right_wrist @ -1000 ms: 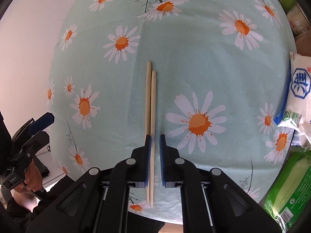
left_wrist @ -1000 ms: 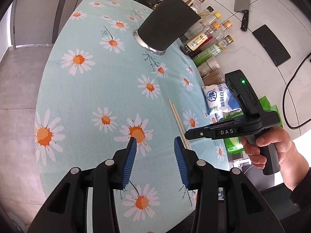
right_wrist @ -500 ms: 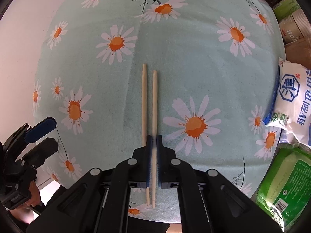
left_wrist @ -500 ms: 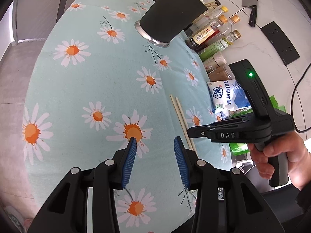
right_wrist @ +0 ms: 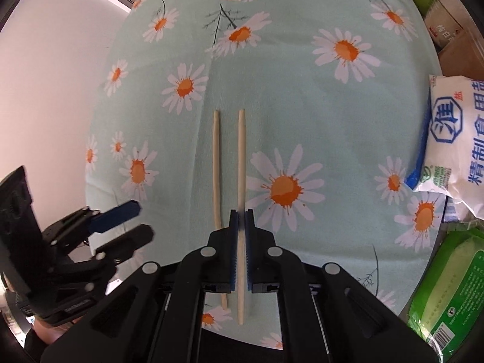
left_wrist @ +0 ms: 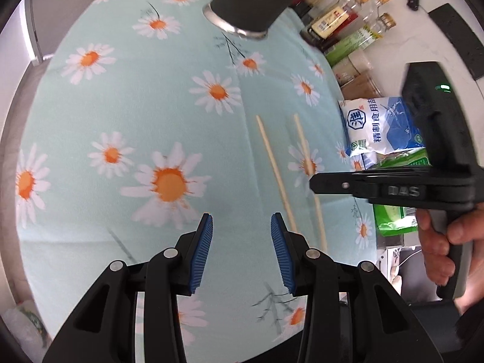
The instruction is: Organize utensils
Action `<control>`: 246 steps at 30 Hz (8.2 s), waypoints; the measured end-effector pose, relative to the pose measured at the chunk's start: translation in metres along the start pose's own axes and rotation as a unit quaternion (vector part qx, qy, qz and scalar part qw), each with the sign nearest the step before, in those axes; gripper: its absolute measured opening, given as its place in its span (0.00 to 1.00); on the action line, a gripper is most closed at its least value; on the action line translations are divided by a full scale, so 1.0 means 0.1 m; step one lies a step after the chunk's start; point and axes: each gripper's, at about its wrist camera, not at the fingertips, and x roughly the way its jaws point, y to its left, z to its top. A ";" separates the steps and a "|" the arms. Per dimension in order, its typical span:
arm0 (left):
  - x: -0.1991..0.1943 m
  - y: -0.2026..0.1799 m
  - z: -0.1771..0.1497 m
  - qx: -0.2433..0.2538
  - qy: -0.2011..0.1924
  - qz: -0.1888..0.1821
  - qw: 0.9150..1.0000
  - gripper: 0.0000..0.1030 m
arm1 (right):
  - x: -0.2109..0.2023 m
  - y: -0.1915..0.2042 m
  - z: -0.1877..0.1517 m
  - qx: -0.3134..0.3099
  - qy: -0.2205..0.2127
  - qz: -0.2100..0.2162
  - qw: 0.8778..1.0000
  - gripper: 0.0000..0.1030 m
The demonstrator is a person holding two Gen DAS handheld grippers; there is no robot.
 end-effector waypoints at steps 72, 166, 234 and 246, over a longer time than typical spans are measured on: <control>-1.13 -0.35 1.16 0.095 -0.166 0.008 0.981 0.03 | -1.09 0.52 0.60 -0.022 -0.242 0.075 0.967 0.05; -1.73 -0.71 0.52 0.192 -0.377 0.076 0.903 0.94 | -2.04 -0.07 -0.61 -0.125 -0.533 -0.067 0.835 0.95; -0.81 -0.39 0.10 0.128 -0.267 0.131 0.946 0.94 | -0.95 -0.36 -0.73 -0.105 -0.418 -0.060 0.900 0.95; -0.81 -0.39 0.10 0.125 -0.263 0.129 0.948 0.94 | -0.94 -0.36 -0.70 -0.104 -0.414 -0.058 0.902 0.95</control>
